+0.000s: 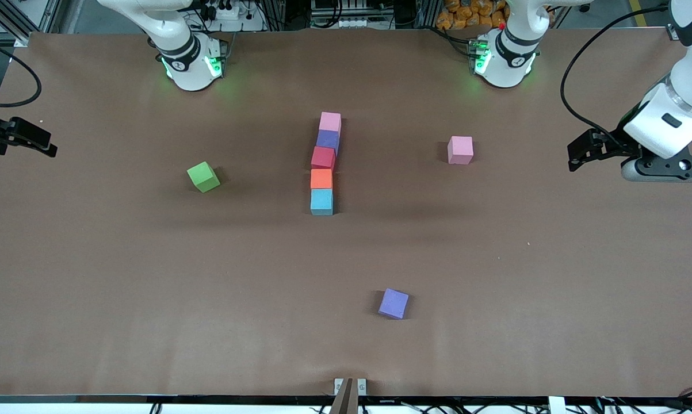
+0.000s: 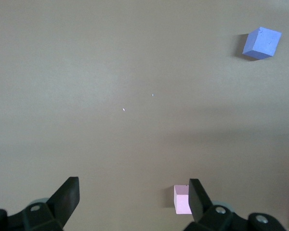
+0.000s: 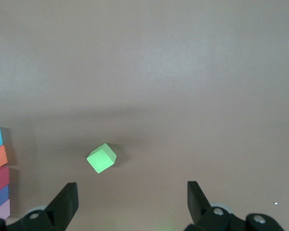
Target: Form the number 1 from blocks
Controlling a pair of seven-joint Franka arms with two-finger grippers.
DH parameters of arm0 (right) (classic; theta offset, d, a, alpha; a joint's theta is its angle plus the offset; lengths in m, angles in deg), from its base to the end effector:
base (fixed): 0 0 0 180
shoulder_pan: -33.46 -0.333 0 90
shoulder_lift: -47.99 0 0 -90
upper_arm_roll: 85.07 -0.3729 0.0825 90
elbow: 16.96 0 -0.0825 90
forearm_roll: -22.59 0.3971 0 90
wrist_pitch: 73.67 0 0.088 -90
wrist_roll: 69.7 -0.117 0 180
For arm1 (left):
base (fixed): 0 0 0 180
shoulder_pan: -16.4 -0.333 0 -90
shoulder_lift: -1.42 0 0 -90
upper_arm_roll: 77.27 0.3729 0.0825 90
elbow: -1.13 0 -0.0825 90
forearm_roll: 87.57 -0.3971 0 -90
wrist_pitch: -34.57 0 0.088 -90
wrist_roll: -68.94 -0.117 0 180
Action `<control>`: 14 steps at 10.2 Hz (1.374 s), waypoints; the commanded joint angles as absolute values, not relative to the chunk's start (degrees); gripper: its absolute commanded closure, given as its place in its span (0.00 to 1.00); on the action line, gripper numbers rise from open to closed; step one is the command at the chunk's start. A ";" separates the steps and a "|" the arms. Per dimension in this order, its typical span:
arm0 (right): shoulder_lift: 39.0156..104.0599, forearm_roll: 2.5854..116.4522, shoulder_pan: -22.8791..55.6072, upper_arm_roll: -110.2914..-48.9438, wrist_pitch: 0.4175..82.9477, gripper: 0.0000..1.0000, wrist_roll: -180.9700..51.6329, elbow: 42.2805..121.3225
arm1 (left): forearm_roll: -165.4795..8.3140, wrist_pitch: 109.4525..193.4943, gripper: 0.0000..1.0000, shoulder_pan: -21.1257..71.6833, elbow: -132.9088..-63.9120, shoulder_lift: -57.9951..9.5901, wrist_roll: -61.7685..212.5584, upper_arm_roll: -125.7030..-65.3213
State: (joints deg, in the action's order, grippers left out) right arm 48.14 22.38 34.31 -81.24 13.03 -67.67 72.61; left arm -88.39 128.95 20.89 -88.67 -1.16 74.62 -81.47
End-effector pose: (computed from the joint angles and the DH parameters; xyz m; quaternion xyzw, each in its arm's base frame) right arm 0.5600 -0.0462 0.6687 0.9994 -0.0232 -0.0264 0.0004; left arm 0.5850 -0.0867 0.6540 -0.9995 0.0266 -0.0181 0.0033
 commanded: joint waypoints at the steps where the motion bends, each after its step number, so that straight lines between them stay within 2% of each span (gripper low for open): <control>1: 48.33 22.23 34.08 -81.20 12.02 0.00 -66.10 71.29 | -87.93 129.32 0.00 20.71 -88.17 -1.48 74.31 -81.49; 14: 48.42 23.46 31.89 -80.33 14.75 0.00 -66.80 71.20 | -85.02 129.23 0.00 20.71 -87.38 -1.39 74.13 -81.49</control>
